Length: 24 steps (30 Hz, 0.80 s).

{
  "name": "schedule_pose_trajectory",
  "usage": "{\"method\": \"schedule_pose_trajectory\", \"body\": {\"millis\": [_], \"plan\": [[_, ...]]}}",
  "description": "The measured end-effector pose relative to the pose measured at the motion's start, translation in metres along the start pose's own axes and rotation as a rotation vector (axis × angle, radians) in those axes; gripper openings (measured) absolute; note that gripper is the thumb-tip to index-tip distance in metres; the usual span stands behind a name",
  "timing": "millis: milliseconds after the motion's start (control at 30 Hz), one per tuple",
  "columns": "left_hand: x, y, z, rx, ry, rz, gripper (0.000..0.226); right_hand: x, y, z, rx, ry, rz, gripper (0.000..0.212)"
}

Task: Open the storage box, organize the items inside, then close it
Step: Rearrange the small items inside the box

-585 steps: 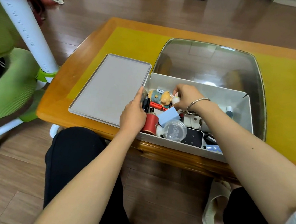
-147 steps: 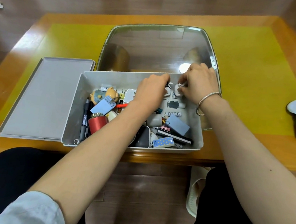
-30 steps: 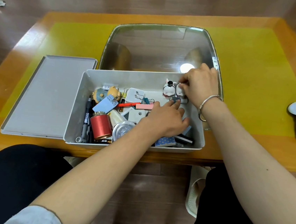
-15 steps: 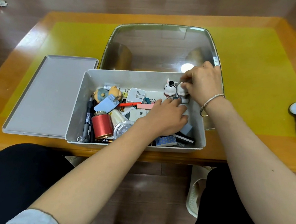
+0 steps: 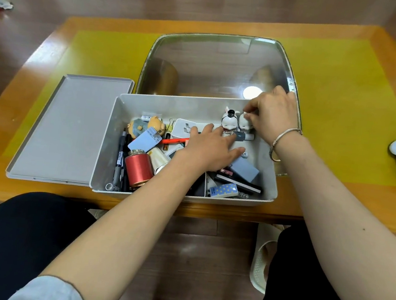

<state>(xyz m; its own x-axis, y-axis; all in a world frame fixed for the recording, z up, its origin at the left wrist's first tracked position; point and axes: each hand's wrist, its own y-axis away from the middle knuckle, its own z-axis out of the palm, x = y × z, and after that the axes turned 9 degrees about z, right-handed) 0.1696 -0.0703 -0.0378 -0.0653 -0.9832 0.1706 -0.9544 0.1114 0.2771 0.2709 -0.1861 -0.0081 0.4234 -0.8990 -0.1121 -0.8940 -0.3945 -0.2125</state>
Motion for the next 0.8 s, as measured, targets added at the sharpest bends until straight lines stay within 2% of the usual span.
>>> {"method": "schedule_pose_trajectory", "body": {"millis": [400,600,700,800], "plan": [[0.000,0.008,-0.009,-0.024,0.004,0.032,0.057,-0.001,0.005,-0.008,0.025,-0.072,0.022,0.015],[-0.023,0.043,-0.028,0.207,-0.019,0.101,0.047,-0.010,0.023,-0.024,0.129,-0.374,-0.031,0.011],[-0.048,0.062,-0.033,0.307,-0.005,0.093,0.041,-0.026,0.033,-0.022,0.027,-0.451,-0.102,0.011],[-0.083,0.080,-0.035,0.327,0.030,-0.038,0.037,-0.044,0.041,-0.009,-0.184,-0.433,-0.193,0.017]]}}
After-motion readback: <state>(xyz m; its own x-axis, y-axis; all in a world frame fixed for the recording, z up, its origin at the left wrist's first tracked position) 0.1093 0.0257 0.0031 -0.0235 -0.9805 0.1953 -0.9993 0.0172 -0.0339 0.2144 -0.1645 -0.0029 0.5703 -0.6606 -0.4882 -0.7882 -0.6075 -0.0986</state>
